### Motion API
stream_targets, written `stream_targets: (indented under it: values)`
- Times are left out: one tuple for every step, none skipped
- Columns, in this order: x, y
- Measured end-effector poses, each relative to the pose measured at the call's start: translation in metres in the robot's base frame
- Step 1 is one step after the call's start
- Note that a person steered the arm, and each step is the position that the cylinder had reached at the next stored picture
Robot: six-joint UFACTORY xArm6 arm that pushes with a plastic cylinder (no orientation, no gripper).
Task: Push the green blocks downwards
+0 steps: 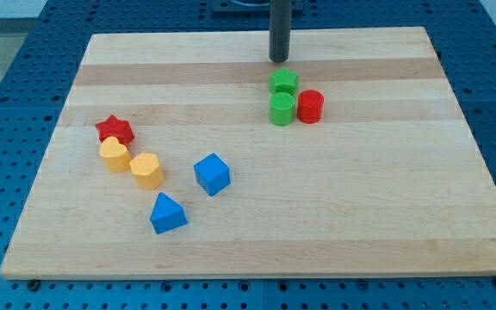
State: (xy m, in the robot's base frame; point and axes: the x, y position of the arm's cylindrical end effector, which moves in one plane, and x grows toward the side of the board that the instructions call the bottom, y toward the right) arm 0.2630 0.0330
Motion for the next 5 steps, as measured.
stream_targets:
  values:
    - [0.017, -0.001]
    - [0.050, -0.008]
    - [0.091, -0.013]
    - [0.139, -0.016]
    - [0.188, -0.016]
